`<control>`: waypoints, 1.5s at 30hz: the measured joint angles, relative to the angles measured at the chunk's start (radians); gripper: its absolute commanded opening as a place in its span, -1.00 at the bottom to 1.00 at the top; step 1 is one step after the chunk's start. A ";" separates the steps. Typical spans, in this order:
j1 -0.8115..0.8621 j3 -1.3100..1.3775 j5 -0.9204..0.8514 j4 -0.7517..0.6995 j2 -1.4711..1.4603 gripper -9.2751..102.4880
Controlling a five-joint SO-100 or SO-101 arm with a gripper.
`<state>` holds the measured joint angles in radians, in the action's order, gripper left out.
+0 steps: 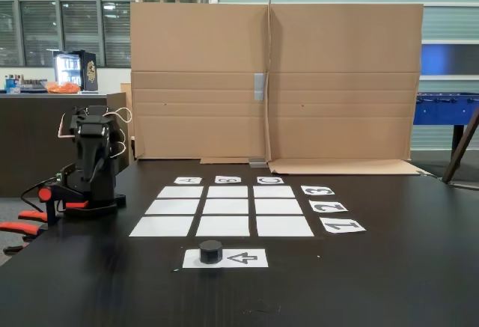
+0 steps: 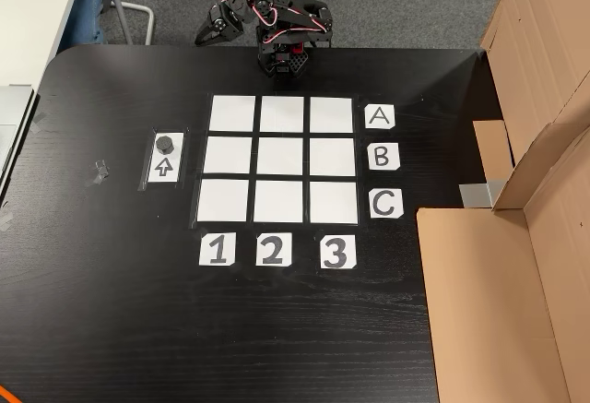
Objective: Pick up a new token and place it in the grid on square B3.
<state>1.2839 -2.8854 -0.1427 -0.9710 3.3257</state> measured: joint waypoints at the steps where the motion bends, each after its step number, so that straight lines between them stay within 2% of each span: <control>1: -0.012 0.011 0.005 0.000 0.000 -0.85; 8: -0.080 0.141 0.046 0.006 -0.064 -0.85; 14: -0.107 0.339 0.066 0.071 -0.359 -0.85; 22: -0.107 0.440 0.075 0.236 -0.637 -0.85; 32: -0.109 0.696 0.084 0.353 -1.115 -0.85; 45: -0.141 0.948 0.048 0.410 -1.500 -0.85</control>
<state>1.1428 -1.9374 -0.0951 -0.5614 1.8254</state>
